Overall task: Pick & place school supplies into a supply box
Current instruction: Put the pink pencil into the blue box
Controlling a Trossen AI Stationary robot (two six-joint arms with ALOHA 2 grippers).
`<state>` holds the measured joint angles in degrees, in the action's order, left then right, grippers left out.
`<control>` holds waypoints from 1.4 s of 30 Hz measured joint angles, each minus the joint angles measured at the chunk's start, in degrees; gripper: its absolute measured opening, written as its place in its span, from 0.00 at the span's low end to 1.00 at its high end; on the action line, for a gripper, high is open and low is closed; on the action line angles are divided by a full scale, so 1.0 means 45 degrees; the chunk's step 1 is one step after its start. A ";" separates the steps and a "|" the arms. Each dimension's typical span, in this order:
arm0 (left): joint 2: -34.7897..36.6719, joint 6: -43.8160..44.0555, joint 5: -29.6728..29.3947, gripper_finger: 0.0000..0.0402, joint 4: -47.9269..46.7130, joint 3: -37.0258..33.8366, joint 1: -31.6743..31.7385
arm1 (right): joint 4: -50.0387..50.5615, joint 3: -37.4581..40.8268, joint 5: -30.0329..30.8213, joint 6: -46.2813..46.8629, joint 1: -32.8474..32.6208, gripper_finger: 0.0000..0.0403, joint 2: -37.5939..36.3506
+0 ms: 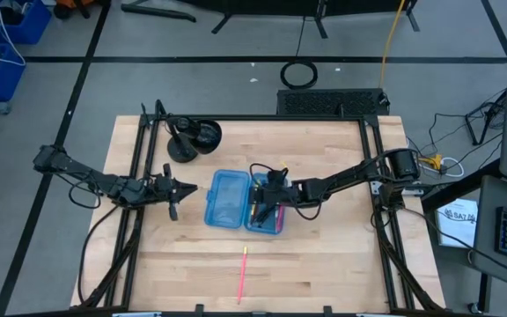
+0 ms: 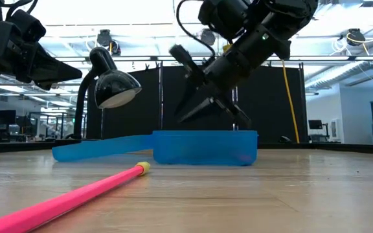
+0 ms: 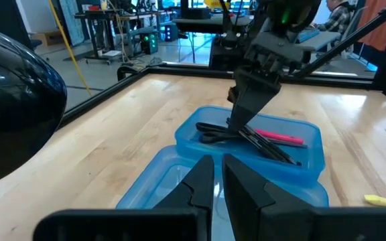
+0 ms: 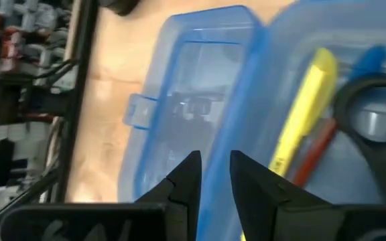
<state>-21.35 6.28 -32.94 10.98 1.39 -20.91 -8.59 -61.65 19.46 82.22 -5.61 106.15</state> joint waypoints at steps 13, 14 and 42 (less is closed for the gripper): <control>0.0002 -0.0366 0.0028 0.09 -0.0101 0.0000 0.0000 | -0.1398 0.0010 -0.0893 -1.2961 -0.1826 0.16 -0.3771; 0.0002 -0.0693 0.0102 0.09 -0.0102 0.0000 0.0000 | -0.0632 0.0010 -0.0635 -1.3970 -0.2168 0.15 -0.4210; 0.0002 -0.1471 0.0634 0.09 0.0611 0.0000 -0.0005 | -0.2841 1.1492 0.0977 -1.8773 -0.2660 0.00 -1.5385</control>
<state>-21.34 -0.33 -30.09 13.73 1.39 -20.93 -21.37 -9.93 23.86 -2.26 -17.58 36.92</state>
